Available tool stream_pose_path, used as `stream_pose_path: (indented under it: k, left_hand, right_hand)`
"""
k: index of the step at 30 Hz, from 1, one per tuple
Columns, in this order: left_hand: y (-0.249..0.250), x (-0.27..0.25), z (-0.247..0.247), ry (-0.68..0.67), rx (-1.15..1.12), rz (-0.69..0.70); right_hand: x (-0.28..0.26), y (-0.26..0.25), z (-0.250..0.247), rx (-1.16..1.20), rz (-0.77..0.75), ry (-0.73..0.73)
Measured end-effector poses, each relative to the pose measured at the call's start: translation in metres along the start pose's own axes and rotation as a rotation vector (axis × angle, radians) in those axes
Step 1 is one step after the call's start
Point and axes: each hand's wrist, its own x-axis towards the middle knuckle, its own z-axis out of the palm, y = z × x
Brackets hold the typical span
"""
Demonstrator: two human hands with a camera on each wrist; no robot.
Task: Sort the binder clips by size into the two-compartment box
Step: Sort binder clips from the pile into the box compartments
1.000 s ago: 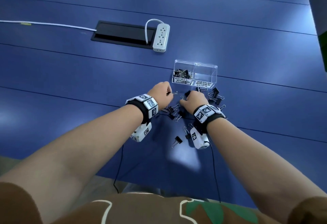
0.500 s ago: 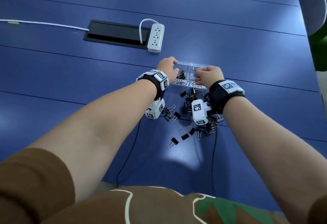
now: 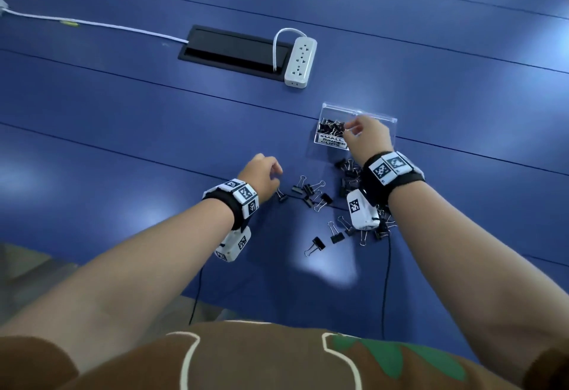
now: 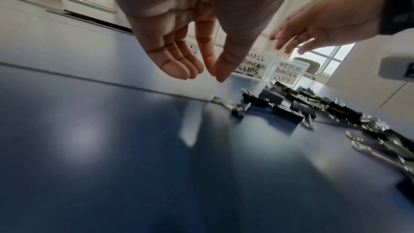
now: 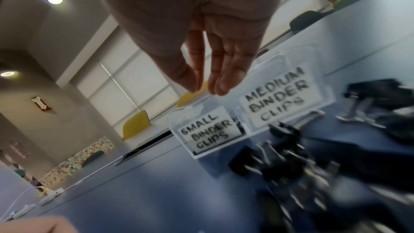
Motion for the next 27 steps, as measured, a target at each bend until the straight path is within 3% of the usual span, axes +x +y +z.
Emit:
stream_pose_path:
  k: [7, 10, 13, 18, 23, 27]
  left_hand:
    - [0.000, -0.016, 0.023, -0.057, -0.022, 0.015]
    - [0.020, -0.015, 0.029, -0.029, 0.005, 0.072]
    - [0.043, -0.014, 0.036, -0.025, 0.051, 0.173]
    - [0.075, -0.013, 0.059, -0.112, 0.166, 0.322]
    - [0.089, -0.010, 0.072, -0.150, 0.232, 0.352]
    - [0.083, -0.009, 0.070, -0.192, 0.309, 0.301]
  right_hand:
    - [-0.063, 0.068, 0.010, -0.292, 0.119, -0.140]
    - [-0.080, 0.083, 0.017, -0.189, 0.083, -0.207]
    - [-0.085, 0.091, 0.011, -0.042, 0.098, -0.155]
    - [-0.094, 0.107, -0.001, -0.086, 0.162, -0.078]
    - [-0.096, 0.110, -0.006, -0.064, 0.144, -0.085]
    - [-0.090, 0.109, -0.016, -0.045, 0.167, -0.049]
